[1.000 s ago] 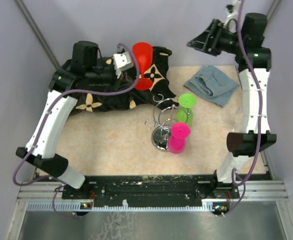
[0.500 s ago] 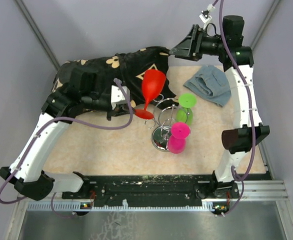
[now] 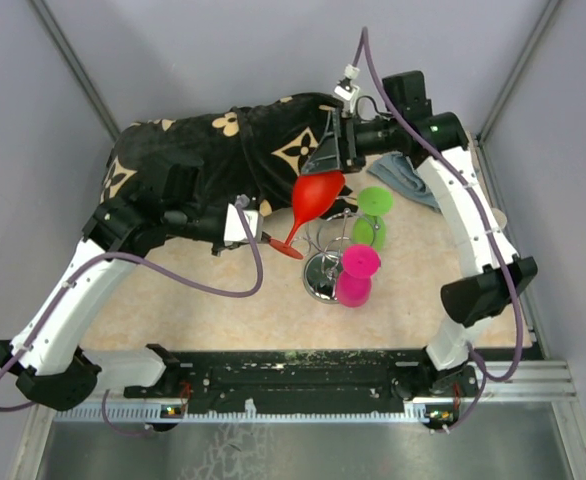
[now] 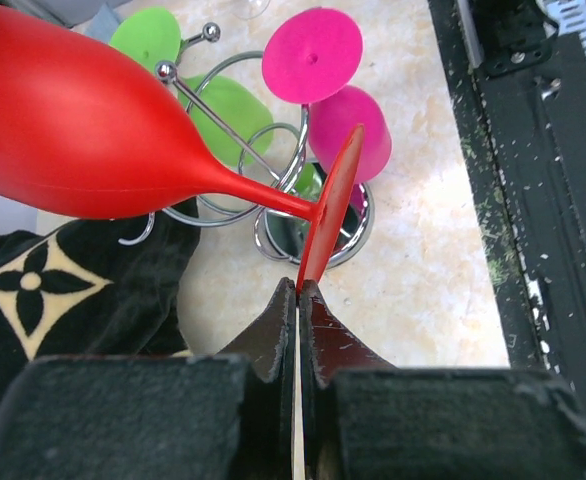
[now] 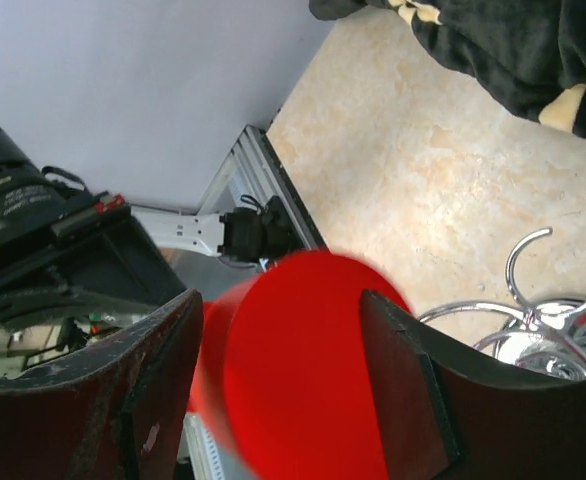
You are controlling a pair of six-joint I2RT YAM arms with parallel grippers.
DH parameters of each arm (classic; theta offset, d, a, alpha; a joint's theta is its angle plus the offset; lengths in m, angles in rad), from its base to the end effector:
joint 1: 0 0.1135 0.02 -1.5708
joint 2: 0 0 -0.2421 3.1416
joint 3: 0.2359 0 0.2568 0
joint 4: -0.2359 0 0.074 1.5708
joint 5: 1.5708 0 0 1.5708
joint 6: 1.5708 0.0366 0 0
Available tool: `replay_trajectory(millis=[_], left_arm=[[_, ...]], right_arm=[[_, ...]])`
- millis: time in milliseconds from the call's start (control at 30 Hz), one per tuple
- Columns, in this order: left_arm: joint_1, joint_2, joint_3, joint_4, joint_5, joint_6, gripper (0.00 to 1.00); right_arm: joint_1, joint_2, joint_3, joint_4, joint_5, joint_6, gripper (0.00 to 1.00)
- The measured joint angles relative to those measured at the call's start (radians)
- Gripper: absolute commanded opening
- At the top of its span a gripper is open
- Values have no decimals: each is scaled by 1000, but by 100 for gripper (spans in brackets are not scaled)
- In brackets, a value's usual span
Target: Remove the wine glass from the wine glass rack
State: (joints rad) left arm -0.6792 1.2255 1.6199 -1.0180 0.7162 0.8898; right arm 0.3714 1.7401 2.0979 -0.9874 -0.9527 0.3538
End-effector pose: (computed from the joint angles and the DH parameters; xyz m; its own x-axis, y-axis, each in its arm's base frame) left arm 0.1623 -0.1619 0.4333 0.4043 0.4268 -0.8089 0.9124 -0.1263 0.3893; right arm 0.3159 0.1550 0.4397 -0.8002 -0.0962 -0.5919 -0.5830 0.3563 0.7302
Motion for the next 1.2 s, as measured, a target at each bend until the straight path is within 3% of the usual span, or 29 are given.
replay_trajectory(millis=[300,467,533,567,600,700,767,833,933,1033,1133,1200], left_arm=[[0,-27,-64,17,-55,96,0],[-4,-29,-71,26,-77,133,0],[-5,-29,-72,46,-97,141,0],[-6,-29,-73,63,-111,145,0],[-6,-28,-73,76,-130,147,0],[-5,-15,-76,76,-185,155,24],[-6,0,-72,97,-220,144,57],[-5,19,-58,145,-260,118,72],[-4,42,-23,240,-322,68,80],[-5,61,20,324,-374,-18,81],[-5,97,88,365,-435,-137,81],[-5,122,126,374,-472,-217,82]], right_arm=[[-6,-191,-128,-39,-12,-47,55],[2,-224,-159,-55,-18,-67,33],[22,-224,-170,-58,-20,-77,17],[35,-224,-177,-62,-22,-83,2],[50,-224,-183,-66,-29,-83,0],[76,-227,-185,-67,-64,-85,0],[76,-230,-177,-74,-47,-98,0],[76,-224,-140,-93,-17,-113,0],[61,-205,-20,-142,38,-122,0],[-14,-171,171,-145,80,-100,0],[-179,-167,319,-68,203,-48,0],[-298,-182,331,-29,306,-37,0]])
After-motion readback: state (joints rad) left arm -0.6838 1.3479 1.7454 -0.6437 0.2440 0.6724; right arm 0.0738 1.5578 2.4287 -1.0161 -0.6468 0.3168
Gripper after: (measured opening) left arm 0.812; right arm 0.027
